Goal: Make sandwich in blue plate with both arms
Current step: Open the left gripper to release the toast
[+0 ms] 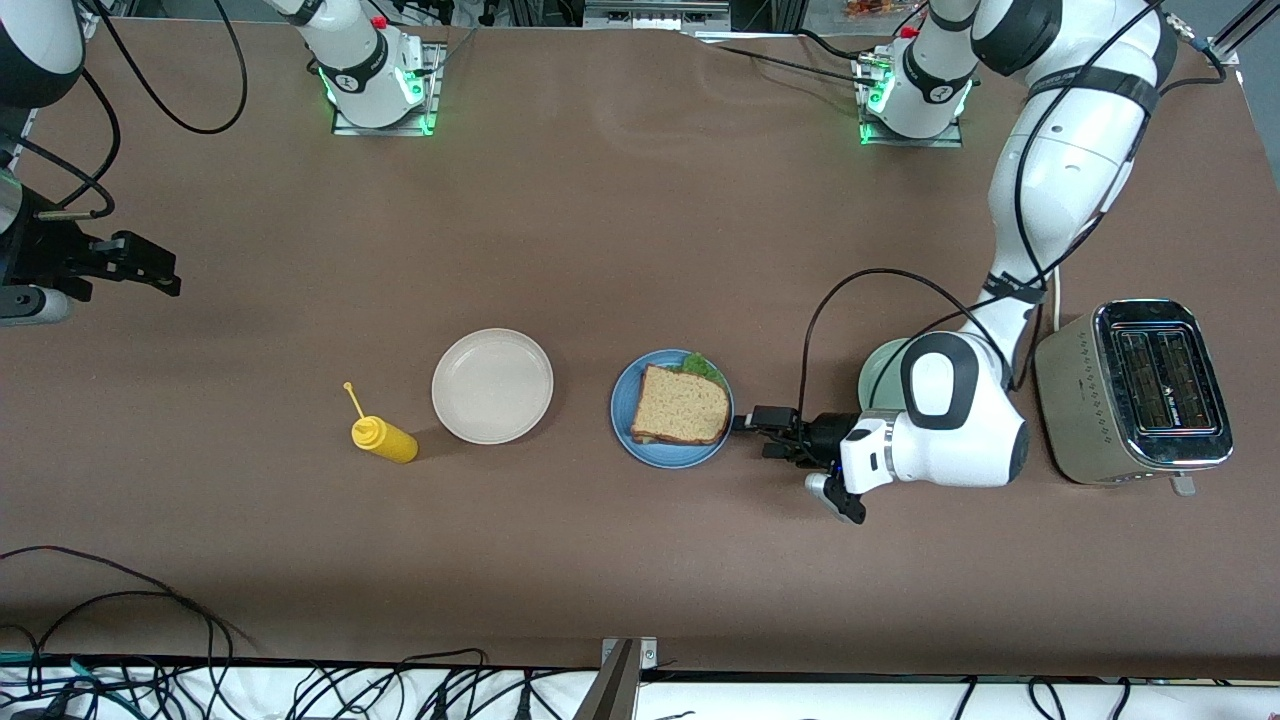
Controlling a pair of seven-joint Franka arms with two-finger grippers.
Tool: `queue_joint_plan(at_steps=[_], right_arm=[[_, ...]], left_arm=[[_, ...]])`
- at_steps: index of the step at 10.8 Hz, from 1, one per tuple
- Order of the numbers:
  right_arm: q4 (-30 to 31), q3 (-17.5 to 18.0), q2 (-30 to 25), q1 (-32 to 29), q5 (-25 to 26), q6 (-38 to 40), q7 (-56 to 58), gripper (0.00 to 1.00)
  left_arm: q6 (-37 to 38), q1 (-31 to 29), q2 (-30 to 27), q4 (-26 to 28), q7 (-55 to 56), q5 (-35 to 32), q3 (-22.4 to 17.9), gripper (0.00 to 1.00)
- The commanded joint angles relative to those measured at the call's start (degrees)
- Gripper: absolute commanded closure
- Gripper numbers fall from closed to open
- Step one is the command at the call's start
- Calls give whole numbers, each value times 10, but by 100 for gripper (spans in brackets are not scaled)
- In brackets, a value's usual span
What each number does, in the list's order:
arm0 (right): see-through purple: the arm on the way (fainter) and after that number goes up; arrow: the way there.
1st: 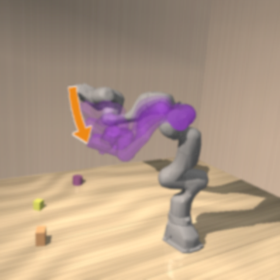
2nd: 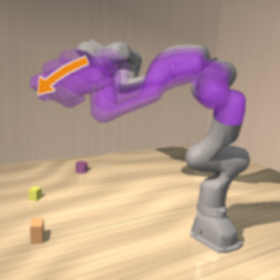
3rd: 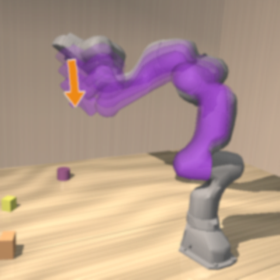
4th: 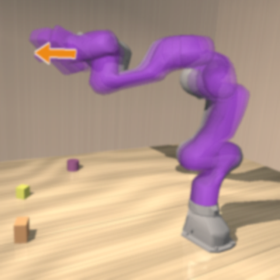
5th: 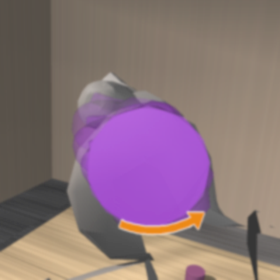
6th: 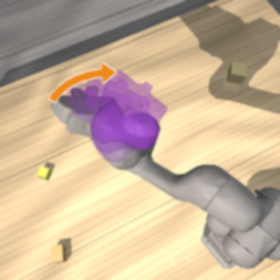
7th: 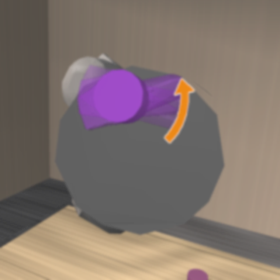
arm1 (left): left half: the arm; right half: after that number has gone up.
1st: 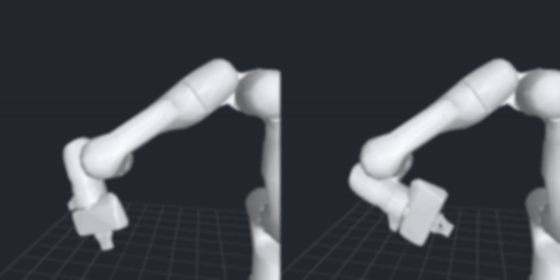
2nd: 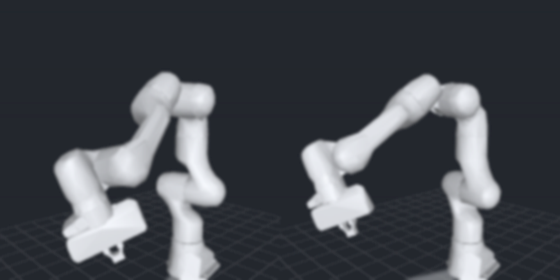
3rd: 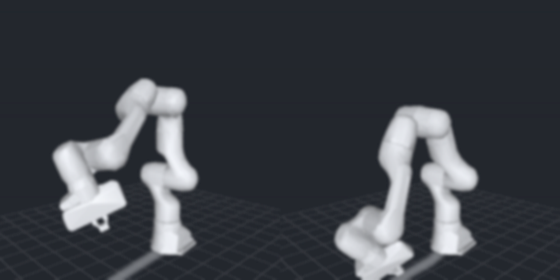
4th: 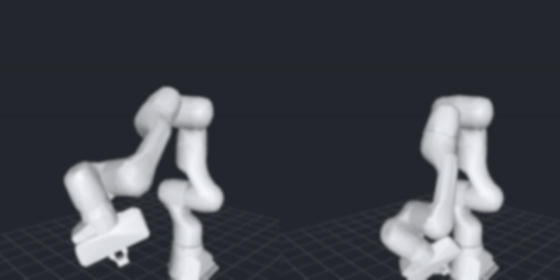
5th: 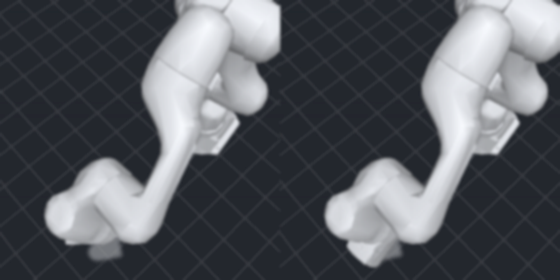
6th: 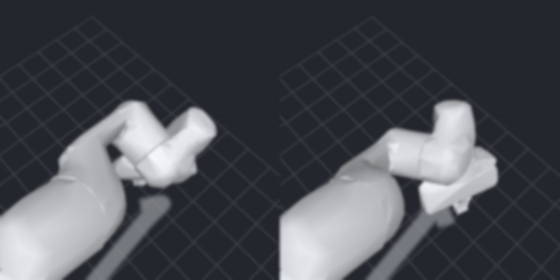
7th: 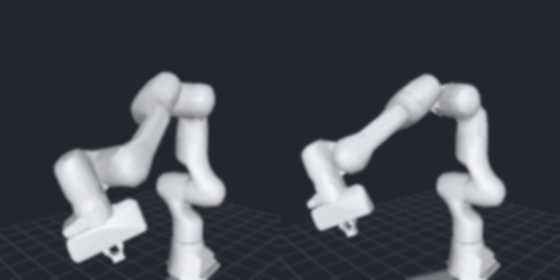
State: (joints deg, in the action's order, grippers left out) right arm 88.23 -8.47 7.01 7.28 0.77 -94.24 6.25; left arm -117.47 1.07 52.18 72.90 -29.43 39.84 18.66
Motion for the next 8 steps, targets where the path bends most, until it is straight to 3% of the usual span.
queue_joint_plan(at_steps=[1, 3, 8], right_arm=[[-10, 2, 4, 0, 10, 5, -9, 0], [-10, 2, 4, 0, 9, 4, -10, 0], [-10, -1, 4, -2, 10, -5, -12, 0]], left_arm=[[35, -3, -60, 8, 71, -109, -6, 0], [65, -4, -100, 9, 139, -163, -7, 0], [199, -25, -203, 16, 188, -351, -10, 0]])
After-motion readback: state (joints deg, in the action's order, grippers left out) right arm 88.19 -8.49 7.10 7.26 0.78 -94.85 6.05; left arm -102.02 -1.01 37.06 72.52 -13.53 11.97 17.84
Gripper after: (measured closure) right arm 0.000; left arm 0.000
